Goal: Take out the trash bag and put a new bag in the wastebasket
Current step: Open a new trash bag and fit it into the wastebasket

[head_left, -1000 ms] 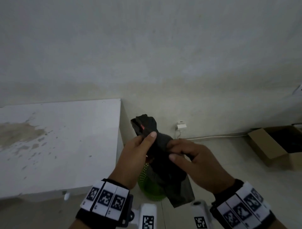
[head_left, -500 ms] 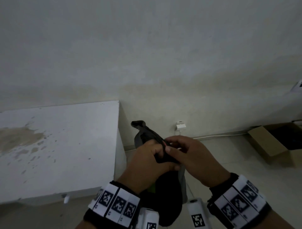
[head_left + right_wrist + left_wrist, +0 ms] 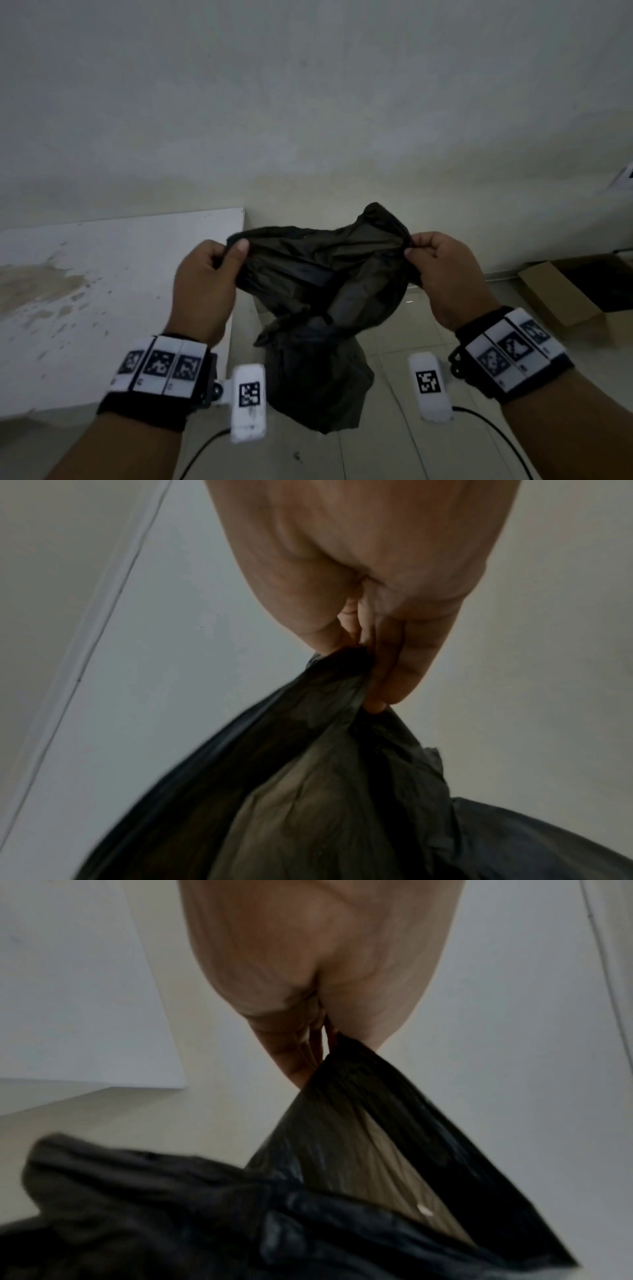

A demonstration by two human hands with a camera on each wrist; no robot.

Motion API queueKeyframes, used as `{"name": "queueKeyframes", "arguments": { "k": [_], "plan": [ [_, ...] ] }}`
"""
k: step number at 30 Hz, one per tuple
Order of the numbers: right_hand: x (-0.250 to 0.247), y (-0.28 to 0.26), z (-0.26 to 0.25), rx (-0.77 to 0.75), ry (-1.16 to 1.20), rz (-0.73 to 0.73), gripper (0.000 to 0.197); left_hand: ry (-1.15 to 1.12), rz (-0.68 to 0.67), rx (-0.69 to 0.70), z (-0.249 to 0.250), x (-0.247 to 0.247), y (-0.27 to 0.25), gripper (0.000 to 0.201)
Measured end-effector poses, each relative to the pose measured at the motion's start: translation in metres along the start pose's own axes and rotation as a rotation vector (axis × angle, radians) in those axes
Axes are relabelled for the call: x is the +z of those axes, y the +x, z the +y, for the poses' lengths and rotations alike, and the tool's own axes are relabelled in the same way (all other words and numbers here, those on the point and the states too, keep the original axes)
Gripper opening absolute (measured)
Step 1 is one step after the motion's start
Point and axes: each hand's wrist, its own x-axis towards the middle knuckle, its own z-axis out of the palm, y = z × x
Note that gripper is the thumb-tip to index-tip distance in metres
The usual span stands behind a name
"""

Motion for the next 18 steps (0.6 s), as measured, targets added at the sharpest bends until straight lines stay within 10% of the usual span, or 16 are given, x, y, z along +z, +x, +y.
{"name": "queueKeyframes", "arguments": {
  "k": [8, 18],
  "plan": [
    [-0.016, 0.020, -0.008, -0.067, 0.078, -0.002, 0.012, -0.110, 0.228, 0.030, 0.016, 0.000, 0.021, 0.030],
    [-0.037, 0.032, 0.037, -0.001, 0.040, 0.005, 0.014, -0.153, 0.195, -0.048, -0.007, 0.039, 0.002, 0.015]
  ]
}}
